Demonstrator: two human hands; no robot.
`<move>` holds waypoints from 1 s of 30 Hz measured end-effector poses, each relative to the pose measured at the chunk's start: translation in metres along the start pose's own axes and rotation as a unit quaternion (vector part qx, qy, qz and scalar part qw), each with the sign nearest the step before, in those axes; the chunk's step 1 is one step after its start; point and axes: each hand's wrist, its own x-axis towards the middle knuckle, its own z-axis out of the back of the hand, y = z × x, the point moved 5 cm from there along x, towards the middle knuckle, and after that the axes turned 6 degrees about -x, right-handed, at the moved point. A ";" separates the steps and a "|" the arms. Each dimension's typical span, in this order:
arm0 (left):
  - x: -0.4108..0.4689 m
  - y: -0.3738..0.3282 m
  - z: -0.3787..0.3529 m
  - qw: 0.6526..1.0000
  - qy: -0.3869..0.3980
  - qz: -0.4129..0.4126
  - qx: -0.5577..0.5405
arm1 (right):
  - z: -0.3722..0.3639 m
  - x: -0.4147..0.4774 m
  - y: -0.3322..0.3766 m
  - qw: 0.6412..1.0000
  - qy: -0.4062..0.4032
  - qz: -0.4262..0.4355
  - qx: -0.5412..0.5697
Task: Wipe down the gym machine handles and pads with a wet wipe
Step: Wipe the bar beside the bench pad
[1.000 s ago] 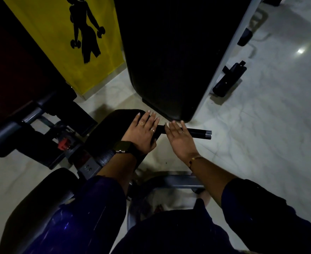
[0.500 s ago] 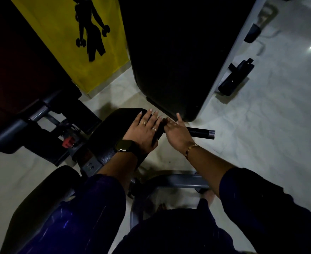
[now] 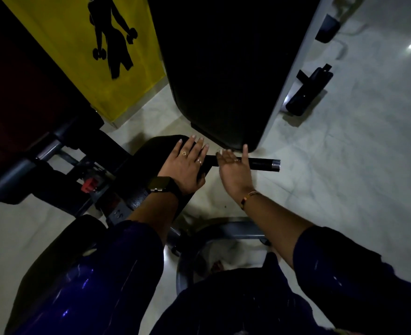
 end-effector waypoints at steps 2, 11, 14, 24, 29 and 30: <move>0.000 0.000 0.000 1.000 -0.001 0.000 0.007 | -0.001 -0.015 -0.010 0.997 -0.033 0.054 -0.042; 0.001 0.000 -0.001 1.000 -0.001 0.004 0.012 | -0.005 -0.068 -0.079 0.993 -0.070 -0.081 -0.049; 0.000 0.000 -0.001 1.000 0.000 0.004 0.015 | 0.000 -0.044 -0.054 0.990 -0.067 -0.114 -0.038; 0.000 -0.002 0.000 1.000 0.005 0.000 0.016 | -0.010 -0.046 -0.042 0.990 -0.083 0.096 -0.059; 0.001 -0.001 -0.001 1.000 0.001 -0.001 0.011 | -0.009 -0.083 -0.102 0.991 -0.115 -0.024 -0.069; 0.001 0.000 -0.001 1.000 0.002 0.000 0.012 | -0.007 -0.081 -0.103 0.990 -0.115 -0.047 -0.061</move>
